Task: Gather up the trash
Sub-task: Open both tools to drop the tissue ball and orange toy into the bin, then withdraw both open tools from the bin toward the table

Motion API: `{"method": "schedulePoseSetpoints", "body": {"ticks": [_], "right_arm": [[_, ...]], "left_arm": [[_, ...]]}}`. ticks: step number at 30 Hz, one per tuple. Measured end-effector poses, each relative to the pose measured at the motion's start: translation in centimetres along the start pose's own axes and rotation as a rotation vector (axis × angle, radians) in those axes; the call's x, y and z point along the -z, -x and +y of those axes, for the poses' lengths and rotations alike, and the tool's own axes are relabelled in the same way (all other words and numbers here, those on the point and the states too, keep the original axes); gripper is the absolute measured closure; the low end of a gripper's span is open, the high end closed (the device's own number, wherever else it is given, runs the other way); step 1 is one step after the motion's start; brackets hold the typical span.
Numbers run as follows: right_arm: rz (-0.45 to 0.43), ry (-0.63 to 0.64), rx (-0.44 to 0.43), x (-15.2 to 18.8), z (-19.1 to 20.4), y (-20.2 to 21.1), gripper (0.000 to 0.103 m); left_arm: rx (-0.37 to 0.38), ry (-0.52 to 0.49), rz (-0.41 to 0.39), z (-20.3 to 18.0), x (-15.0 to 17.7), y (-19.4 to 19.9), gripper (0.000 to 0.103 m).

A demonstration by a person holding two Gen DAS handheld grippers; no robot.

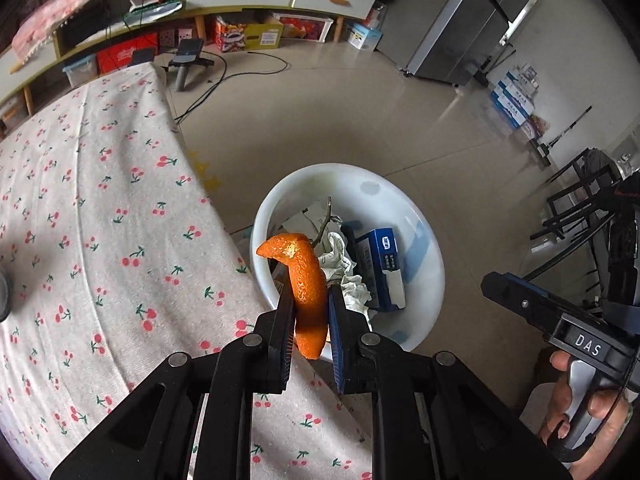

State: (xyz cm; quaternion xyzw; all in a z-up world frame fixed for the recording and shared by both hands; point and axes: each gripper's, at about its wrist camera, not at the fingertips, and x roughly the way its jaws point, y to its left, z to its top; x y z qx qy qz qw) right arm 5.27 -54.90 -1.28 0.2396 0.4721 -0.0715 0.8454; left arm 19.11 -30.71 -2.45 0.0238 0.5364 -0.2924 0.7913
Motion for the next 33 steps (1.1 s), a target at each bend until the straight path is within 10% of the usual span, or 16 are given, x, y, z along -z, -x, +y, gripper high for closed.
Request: {"method": "schedulePoseSetpoints", "body": {"ticks": [8,11,13,33], "right_arm": [[-0.025,-0.059,0.035,0.2,-1.5,1.8,0.034],[-0.03,-0.049,0.04,0.2,-1.2,2.0,0.033],[-0.029,-0.039,0.04,0.3,-0.9,2.0,0.033],[-0.046,0.179,-0.003,1.4,11.0,2.0,0.023]], "left_arm": [[0.001,0.006,-0.027,0.0,-0.9,-0.7,0.08],[-0.013,0.011,-0.043,0.5,-0.8,0.2,0.028],[-0.045,-0.005,-0.08,0.7,-0.3,1.6,0.016],[-0.166,0.117,-0.145,12.8,6.0,11.1,0.005]]}}
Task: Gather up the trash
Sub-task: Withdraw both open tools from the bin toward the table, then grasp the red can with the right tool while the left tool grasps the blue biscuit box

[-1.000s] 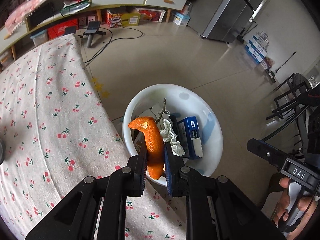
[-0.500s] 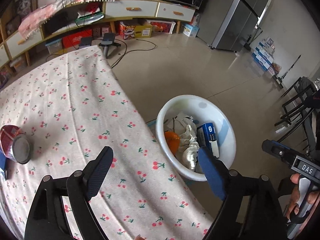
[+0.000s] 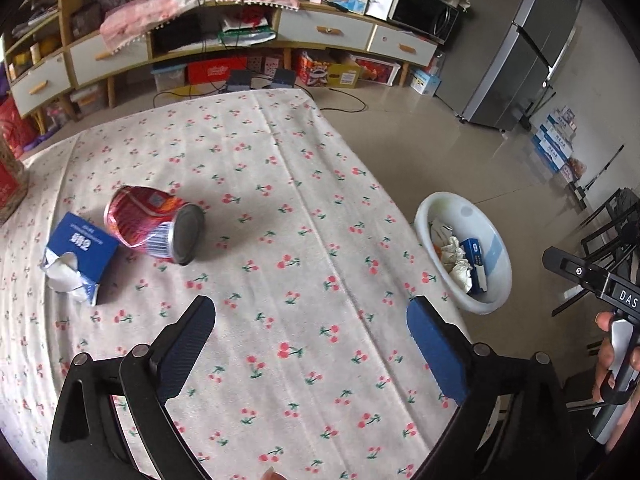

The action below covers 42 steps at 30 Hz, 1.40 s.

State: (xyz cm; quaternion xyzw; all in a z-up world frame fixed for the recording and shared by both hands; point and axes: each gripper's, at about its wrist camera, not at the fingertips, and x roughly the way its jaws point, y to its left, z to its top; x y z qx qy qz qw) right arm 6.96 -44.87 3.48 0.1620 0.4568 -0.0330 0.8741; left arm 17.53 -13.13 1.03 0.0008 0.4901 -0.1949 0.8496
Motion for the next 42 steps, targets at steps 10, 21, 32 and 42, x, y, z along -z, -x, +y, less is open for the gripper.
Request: {"method": "schedulePoseSetpoints", "body": {"ticks": [10,21,32,42], "right_arm": [[0.006,0.11,-0.034,-0.5,7.4,-2.0,0.022],[0.02,0.252,-0.082,-0.3,16.9,-5.1,0.02],[0.066,0.406,-0.139,1.0,25.3,-9.3,0.015],[0.056,0.629,-0.109,2.6,31.1,-13.2,0.015]], "left_arm": [[-0.081,0.087,-0.023,8.0,1.6,3.4,0.004],[-0.192,0.196,-0.037,16.1,3.6,5.8,0.004],[-0.209,0.383,-0.039,23.2,6.6,7.7,0.0],[-0.238,0.45,0.022,26.3,9.5,7.2,0.0]]}}
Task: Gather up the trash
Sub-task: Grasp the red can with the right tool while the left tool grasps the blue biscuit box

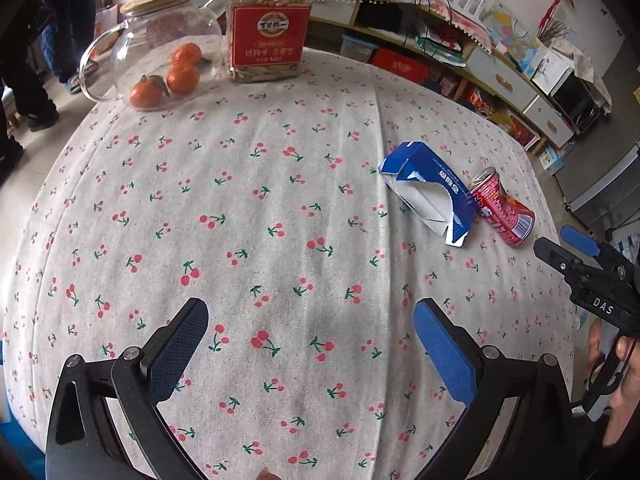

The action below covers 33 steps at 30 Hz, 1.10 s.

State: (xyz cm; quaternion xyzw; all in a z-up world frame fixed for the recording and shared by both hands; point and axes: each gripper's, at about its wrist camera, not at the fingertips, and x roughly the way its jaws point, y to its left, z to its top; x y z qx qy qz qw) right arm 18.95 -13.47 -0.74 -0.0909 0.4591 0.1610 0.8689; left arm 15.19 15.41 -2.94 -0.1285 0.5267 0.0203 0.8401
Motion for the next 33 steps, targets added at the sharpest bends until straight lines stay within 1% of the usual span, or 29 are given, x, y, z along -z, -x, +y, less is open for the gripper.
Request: {"method": "schedulePoseSetpoints", "body": {"ticks": [3,5,9,13,15,16,17,18,19,22,24,28,29,31,33], "right_arm": [[-0.012,0.108,0.035,-0.8,1.0,-1.4,0.015],[-0.017,0.151,0.033,-1.4,1.1,-2.3,0.015],[0.012,0.207,-0.007,-2.4,0.7,-4.5,0.015],[0.061,0.244,-0.028,-2.9,0.3,-6.7,0.015],[0.081,0.267,-0.022,-3.0,0.3,-7.8,0.015],[0.086,0.275,-0.016,-3.0,0.4,-8.1,0.016],[0.087,0.275,-0.022,-2.8,0.4,-8.3,0.026],[0.09,0.265,-0.046,-2.8,0.3,-8.4,0.037],[0.096,0.25,-0.062,-2.7,0.3,-8.6,0.04],[0.093,0.212,-0.086,-2.4,-0.2,-8.1,0.04],[0.105,0.161,-0.092,-2.1,-0.9,-7.5,0.04],[0.118,0.089,-0.079,-0.9,-2.2,-5.1,0.04],[0.123,0.068,-0.075,-0.6,-2.6,-4.5,0.04],[0.151,0.004,-0.078,0.2,-3.6,-3.4,0.04],[0.171,-0.053,-0.084,1.0,-4.6,-2.5,0.04]], "left_arm": [[0.007,0.026,0.002,0.6,-0.1,0.1,0.0],[0.01,0.036,-0.005,0.7,-0.3,0.3,0.0],[0.016,0.035,-0.009,0.5,-0.6,0.4,0.0],[0.008,0.022,0.004,-0.2,-0.8,-0.3,0.0],[-0.003,0.012,0.007,-0.5,-0.9,-0.7,0.0],[-0.01,0.008,0.007,-0.7,-0.9,-0.9,0.0],[-0.014,0.005,0.006,-0.9,-1.1,-1.1,0.0],[-0.015,0.006,0.006,-1.1,-1.2,-1.4,0.0],[-0.013,0.009,0.005,-1.4,-1.4,-1.6,0.0],[0.017,0.022,-0.004,-2.6,-2.2,-2.1,0.0],[0.036,0.014,-0.003,-3.8,-2.8,-2.6,0.0],[0.02,-0.015,0.014,-6.8,-4.1,-4.0,0.0],[0.019,0.002,0.032,-7.3,-4.6,-4.4,0.0],[0.027,0.068,0.061,-8.0,-5.5,-5.2,0.0],[0.028,0.128,0.066,-8.8,-6.4,-5.6,0.0]]}}
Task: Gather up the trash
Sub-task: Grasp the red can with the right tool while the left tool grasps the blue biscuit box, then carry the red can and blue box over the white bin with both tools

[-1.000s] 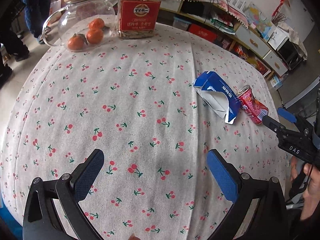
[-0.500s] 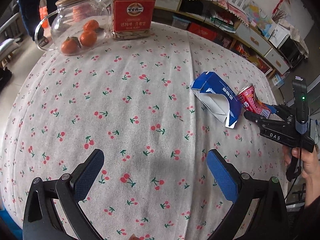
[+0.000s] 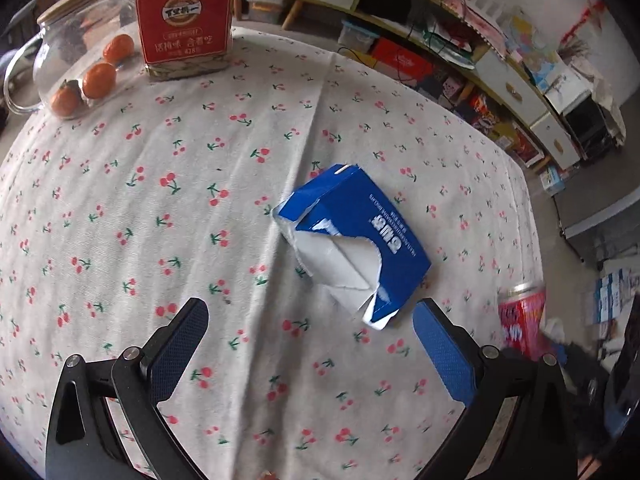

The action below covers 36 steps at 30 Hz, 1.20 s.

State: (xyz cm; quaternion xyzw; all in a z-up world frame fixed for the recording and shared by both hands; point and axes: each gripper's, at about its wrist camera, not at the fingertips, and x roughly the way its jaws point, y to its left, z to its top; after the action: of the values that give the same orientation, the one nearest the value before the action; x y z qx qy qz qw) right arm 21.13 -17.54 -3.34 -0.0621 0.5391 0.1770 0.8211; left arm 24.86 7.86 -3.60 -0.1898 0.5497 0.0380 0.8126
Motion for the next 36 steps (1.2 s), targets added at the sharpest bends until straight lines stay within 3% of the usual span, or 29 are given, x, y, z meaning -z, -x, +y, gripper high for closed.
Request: {"method": "schedulePoseSetpoints", "body": {"ticks": [5,9,13,17,23,28,36], "right_arm": [[-0.013,-0.053,-0.013,2.2,-2.1,2.0,0.04],[-0.016,-0.07,-0.01,3.5,-4.0,3.1,0.04],[-0.013,-0.083,-0.003,4.5,-5.4,3.5,0.04],[-0.018,-0.101,-0.007,5.3,-6.3,4.1,0.04],[-0.023,-0.144,-0.011,6.3,-7.5,4.7,0.04],[-0.032,-0.169,-0.025,7.2,-8.1,5.3,0.04],[-0.031,-0.2,-0.044,8.9,-8.3,5.7,0.04]], "left_arm": [[-0.039,0.115,0.025,-2.3,-2.0,-2.6,0.0],[-0.12,0.141,0.024,-3.8,-2.8,-4.7,0.0],[-0.199,0.129,-0.019,-4.8,-3.2,-5.7,0.0],[-0.245,0.056,-0.043,-5.6,-2.5,-5.9,0.008],[-0.195,0.002,-0.085,-4.1,-0.1,-3.8,0.02],[-0.156,-0.063,-0.082,-2.3,3.1,-1.6,0.024],[-0.061,-0.079,-0.059,-0.1,6.6,0.9,0.027]]}}
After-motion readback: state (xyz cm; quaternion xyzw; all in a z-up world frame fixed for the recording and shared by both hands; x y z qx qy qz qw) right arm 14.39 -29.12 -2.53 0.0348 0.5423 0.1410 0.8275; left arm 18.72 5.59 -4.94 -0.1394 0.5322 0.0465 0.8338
